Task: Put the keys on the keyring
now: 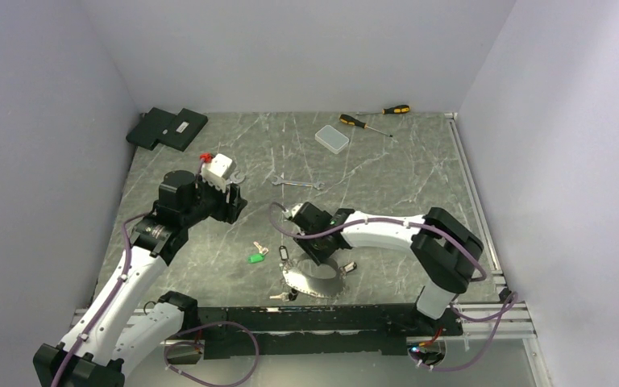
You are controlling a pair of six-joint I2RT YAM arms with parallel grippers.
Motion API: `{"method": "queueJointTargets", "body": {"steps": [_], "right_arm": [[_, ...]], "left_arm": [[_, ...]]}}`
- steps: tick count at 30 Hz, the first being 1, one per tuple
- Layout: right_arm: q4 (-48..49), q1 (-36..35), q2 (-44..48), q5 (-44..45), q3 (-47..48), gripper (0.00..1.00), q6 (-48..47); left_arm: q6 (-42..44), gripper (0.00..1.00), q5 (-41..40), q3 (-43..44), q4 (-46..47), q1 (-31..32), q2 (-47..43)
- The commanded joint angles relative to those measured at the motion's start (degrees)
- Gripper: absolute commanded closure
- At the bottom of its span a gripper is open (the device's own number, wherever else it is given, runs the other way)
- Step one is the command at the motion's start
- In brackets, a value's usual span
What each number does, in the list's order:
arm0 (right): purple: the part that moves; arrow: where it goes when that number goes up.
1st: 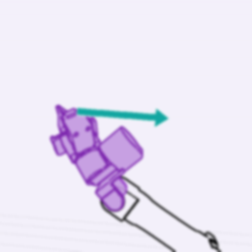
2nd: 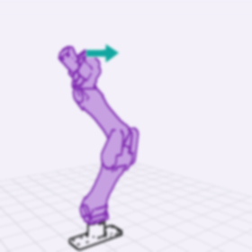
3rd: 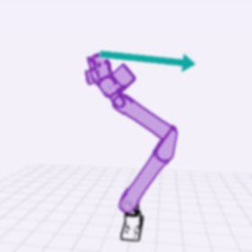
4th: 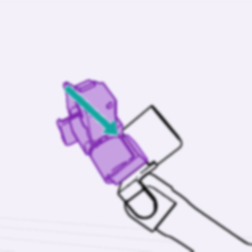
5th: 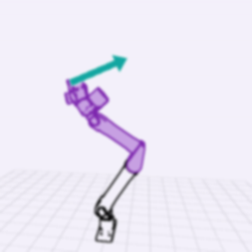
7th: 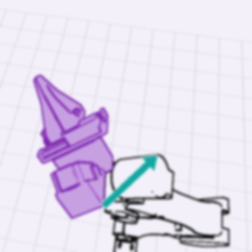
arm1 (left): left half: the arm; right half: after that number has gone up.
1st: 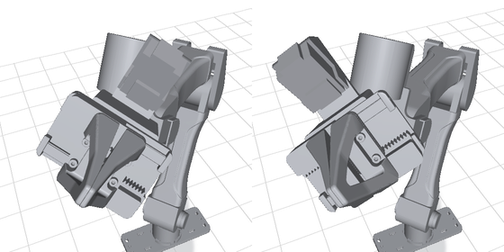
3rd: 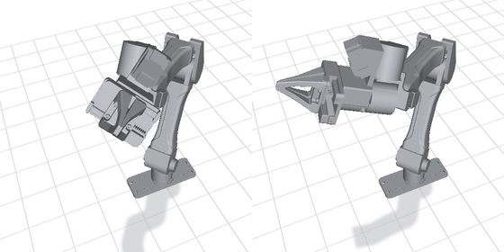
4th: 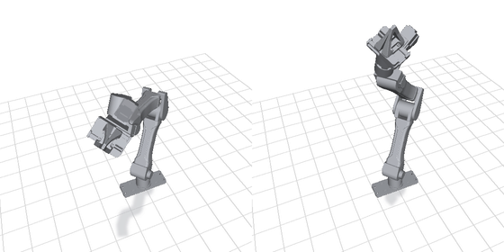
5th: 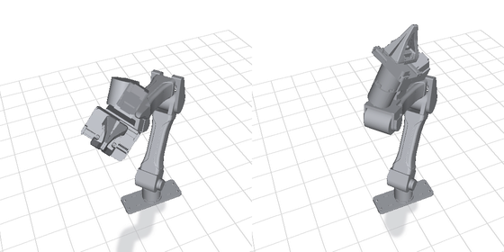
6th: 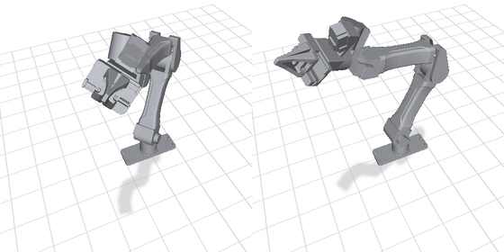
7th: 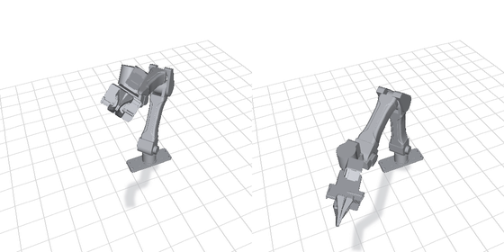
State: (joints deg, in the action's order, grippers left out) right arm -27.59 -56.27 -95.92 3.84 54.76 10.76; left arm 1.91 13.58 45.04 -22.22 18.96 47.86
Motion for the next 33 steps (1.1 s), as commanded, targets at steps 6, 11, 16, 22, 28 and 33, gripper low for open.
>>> {"method": "queueJointTargets", "body": {"steps": [6,11,16,22,28,33], "right_arm": [[4.65,3.88,-7.63,3.42,6.43,0.69,-1.86],[8.24,7.23,-14.78,2.03,15.68,0.69,-6.00],[6.75,9.53,-13.37,0.88,19.99,0.45,-10.15],[4.62,12.31,-1.72,-0.41,16.40,0.35,-7.43],[6.52,13.79,8.80,-2.47,6.89,0.35,-3.08],[7.42,14.61,10.94,-5.82,2.71,0.43,-0.48]], "left_arm": [[0.20,0.36,-0.54,2.34,-0.02,0.11,-0.74],[0.19,0.36,-0.64,2.35,-0.11,0.11,-1.63],[0.37,0.36,-1.69,1.81,0.07,0.19,-2.58],[0.37,0.36,-1.73,2.15,-0.11,0.20,-2.42],[0.11,0.35,-2.12,2.19,0.03,0.19,-1.80],[0.02,0.36,-1.83,2.51,-0.11,0.20,-1.24]]}}
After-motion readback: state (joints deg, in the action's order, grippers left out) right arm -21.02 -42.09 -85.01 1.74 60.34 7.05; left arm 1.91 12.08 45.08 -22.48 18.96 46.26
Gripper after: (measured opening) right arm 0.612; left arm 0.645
